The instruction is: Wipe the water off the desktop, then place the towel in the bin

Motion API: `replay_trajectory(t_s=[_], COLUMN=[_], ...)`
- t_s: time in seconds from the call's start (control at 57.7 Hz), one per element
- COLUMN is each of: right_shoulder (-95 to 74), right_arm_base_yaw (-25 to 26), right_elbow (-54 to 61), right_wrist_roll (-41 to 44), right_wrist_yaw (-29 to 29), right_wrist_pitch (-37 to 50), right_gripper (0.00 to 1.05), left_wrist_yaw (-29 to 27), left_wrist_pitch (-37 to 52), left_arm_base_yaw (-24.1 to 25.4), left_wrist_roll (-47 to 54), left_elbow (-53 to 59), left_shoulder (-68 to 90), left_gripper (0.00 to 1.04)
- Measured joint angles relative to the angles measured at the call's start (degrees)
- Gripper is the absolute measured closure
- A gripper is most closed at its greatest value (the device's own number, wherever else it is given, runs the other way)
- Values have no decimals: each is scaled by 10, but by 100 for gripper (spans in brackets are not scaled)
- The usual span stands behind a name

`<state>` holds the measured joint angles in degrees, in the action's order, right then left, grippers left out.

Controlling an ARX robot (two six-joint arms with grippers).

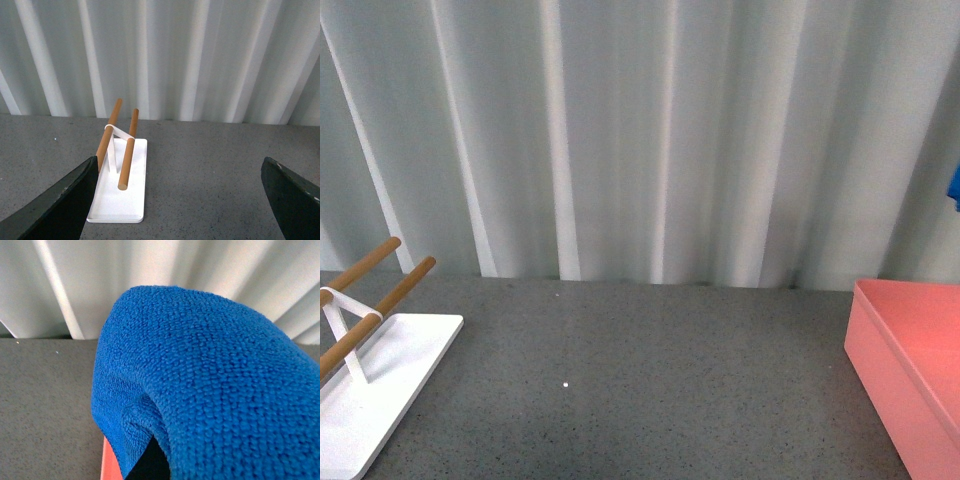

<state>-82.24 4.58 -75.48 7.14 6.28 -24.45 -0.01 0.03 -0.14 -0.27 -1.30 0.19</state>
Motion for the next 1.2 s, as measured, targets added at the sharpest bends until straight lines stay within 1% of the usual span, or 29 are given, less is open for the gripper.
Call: replay_trajectory(t_s=[0.121, 0.26, 0.329, 0.468, 0.728, 0.832, 0.884, 0.953, 1.074, 1.196], right_shoulder=[-26, -59, -71, -89, -102, -105, -106, -108, -108, -108], right_arm_base_yaw=[51, 80, 85, 85, 76, 77, 78, 80, 81, 82], right_elbow=[20, 46, 61, 67, 86, 89, 89, 89, 89, 89], right_wrist_roll=[1, -6, -5, -5, -9, -17, -20, -24, -26, -27], right_wrist_yaw=[-20, -37, -47, -48, -43, -28, -28, -28, -28, -28], right_wrist_pitch=[-14, -5, 5, 14, 30, 24, 10, 7, 7, 7], right_gripper=[101, 101, 101, 101, 101, 101, 95, 83, 65, 42], left_wrist_yaw=[0, 0, 0, 0, 0, 0, 0, 0, 0, 0], left_wrist_pitch=[0, 0, 0, 0, 0, 0, 0, 0, 0, 0], left_arm_base_yaw=[0, 0, 0, 0, 0, 0, 0, 0, 0, 0], left_wrist_roll=[0, 0, 0, 0, 0, 0, 0, 0, 0, 0], left_elbow=[0, 0, 0, 0, 0, 0, 0, 0, 0, 0], left_shoulder=[0, 0, 0, 0, 0, 0, 0, 0, 0, 0], left_gripper=[7, 7, 7, 7, 7, 7, 7, 7, 7, 7])
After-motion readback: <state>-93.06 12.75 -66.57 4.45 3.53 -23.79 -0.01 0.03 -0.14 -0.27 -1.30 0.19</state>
